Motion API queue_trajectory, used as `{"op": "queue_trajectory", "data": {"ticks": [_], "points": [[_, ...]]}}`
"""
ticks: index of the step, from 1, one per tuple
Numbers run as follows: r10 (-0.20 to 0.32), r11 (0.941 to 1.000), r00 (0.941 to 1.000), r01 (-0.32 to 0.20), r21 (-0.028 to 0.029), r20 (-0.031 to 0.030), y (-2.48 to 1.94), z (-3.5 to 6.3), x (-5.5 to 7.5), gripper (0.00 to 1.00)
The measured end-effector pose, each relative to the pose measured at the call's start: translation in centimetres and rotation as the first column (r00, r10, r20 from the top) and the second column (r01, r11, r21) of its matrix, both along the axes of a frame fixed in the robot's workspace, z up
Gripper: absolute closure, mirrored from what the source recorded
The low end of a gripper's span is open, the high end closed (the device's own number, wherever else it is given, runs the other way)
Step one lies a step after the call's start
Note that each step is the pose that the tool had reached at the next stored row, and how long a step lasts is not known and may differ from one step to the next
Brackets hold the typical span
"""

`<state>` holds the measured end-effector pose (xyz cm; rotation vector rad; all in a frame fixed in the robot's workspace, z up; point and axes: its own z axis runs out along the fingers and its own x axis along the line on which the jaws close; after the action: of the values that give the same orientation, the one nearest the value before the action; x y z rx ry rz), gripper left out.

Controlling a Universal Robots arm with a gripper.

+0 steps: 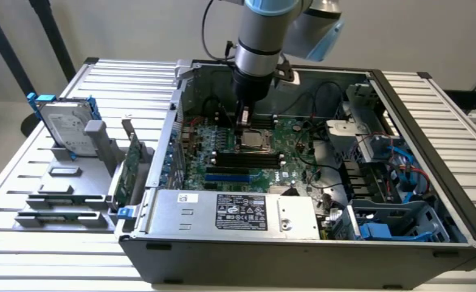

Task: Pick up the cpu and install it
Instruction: 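Install the first cpu locking lever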

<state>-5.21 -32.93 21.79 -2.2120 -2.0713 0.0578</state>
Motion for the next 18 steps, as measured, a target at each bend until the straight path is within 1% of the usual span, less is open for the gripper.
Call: {"op": "queue_trajectory", "data": {"ticks": [3, 8, 18], "points": [[0.000, 1.0000, 1.0000, 0.000, -0.0001, 0.0000, 0.12, -0.48, 0.0, 0.89], [0.000, 1.0000, 1.0000, 0.000, 0.0001, -0.0003, 0.15, -1.14, 0.0, 0.89], [0.000, 1.0000, 1.0000, 0.000, 0.0004, -0.0013, 0.15, -1.34, 0.0, 0.89]]}}
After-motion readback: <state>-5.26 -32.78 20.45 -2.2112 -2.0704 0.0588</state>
